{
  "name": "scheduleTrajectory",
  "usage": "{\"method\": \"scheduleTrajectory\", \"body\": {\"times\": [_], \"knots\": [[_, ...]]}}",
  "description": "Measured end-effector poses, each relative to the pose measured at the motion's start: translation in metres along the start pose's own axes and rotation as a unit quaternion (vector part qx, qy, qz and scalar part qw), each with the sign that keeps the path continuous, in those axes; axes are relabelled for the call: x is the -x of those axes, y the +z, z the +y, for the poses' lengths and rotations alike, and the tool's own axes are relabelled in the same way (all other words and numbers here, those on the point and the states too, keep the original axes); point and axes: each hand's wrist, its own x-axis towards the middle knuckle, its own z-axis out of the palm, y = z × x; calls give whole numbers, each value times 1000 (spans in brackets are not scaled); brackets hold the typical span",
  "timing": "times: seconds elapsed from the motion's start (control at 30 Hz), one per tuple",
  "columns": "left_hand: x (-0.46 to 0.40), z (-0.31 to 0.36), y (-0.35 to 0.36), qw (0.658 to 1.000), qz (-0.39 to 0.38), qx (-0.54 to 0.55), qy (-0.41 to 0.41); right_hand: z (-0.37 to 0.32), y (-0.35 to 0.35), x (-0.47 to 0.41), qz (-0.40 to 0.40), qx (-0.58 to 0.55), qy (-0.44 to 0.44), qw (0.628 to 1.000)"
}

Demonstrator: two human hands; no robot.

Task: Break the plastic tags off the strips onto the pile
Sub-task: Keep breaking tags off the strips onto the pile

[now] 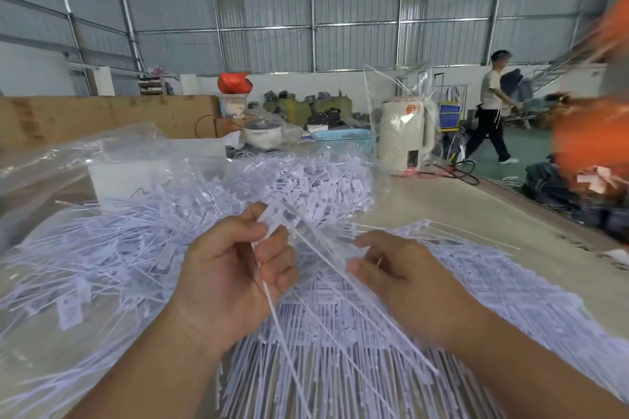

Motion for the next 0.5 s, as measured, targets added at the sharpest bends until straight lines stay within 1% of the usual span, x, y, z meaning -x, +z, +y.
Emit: {"method": "scheduleTrajectory", "body": {"times": [0.07, 0.13, 0.2, 0.27, 0.33, 0.4, 0.43, 0.5], "knots": [[-1, 1, -3, 1000, 15, -7, -5, -2, -3, -1, 86, -25, -23, 996], [-4, 1, -6, 998, 47, -34, -7, -7, -7, -1, 159, -34, -49, 986], [-7, 1, -9, 992, 93, -90, -2, -12, -15, 1, 216, -28, -71, 973], [-10, -1, -12, 977, 145, -159, 6, -16, -20, 4, 260, -37, -89, 961], [-11, -3, -15, 942, 199, -270, 13, -19, -24, 8, 290, -21, -107, 951], [-12, -5, -18, 895, 239, -374, 31, -24, -25, 13, 301, 10, -124, 946], [-11, -5, -16, 878, 256, -402, 42, -26, -24, 14, 297, 19, -127, 946], [-10, -5, -16, 846, 262, -459, 76, -33, -23, 18, 281, 25, -141, 949]]}}
